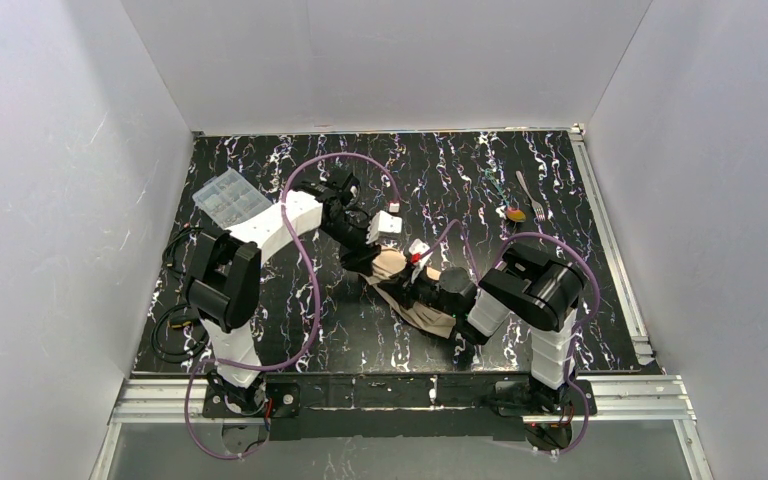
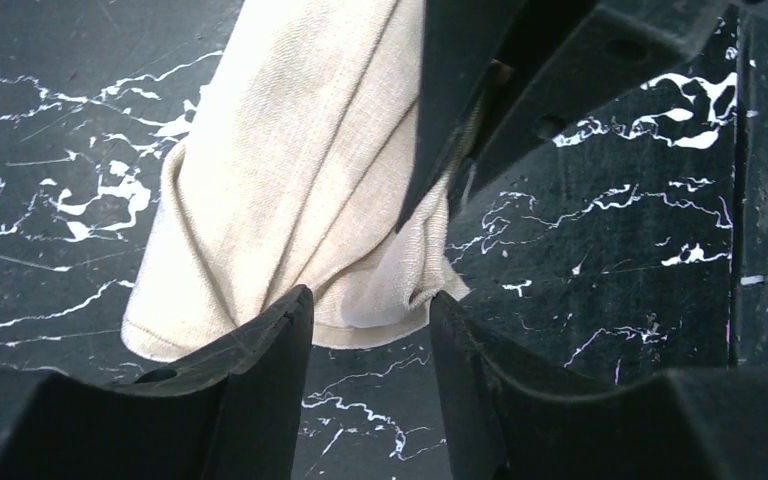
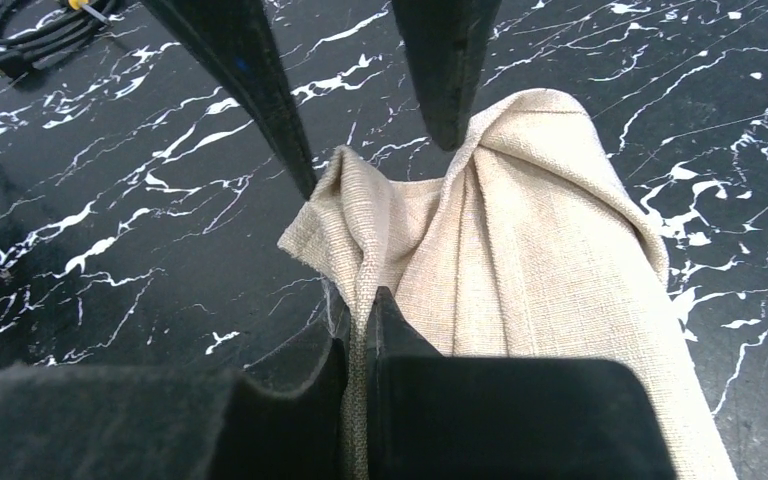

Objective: Fold the napkin into a case and place the utensils inside
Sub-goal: Pass from the left arm to the right

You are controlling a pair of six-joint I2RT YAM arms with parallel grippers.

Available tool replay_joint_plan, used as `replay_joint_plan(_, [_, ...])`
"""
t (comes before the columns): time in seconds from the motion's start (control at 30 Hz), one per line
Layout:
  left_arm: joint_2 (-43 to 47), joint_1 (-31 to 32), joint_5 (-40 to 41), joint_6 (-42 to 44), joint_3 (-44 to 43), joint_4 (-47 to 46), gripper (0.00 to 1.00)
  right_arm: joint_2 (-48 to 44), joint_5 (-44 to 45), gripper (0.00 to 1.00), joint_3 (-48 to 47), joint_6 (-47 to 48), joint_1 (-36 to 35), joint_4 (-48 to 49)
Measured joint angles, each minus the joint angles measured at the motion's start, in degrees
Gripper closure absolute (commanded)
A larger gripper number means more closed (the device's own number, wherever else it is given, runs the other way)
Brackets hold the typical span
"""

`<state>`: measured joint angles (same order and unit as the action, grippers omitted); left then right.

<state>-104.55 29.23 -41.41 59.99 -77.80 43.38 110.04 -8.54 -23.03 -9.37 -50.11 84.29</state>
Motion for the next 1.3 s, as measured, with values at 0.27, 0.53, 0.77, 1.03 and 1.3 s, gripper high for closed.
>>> replay_joint_plan(0.27, [0.0, -1.6, 1.5, -8.1, -0.5, -5.8, 0.55, 0.0, -2.2, 0.87, 0.0, -3.6, 1.1, 0.3])
replay_joint_plan(0.53, [0.1, -2.2, -3.1, 3.9, -0.9, 3.1, 0.4, 0.0, -4.5, 0.87, 0.0, -7.0, 3.3, 0.4])
replay_joint_plan(0.77, [1.8, -2.1, -2.0, 13.1, 3.9, 0.2, 0.02, 0.1, -7.3, 0.87, -0.4, -9.6, 4.3, 0.4])
replay_joint_plan(1.03, [6.9, 0.2, 5.2, 14.7, 16.6, -17.4, 0.07, 1.1, -10.3, 0.87, -1.7, -12.7, 5.6, 0.7])
replay_joint_plan(1.3, [6.9, 0.3, 5.9, 11.5, 16.5, -24.8, 0.23, 1.2, -12.3, 0.86, -2.0, -13.4, 5.9, 0.8])
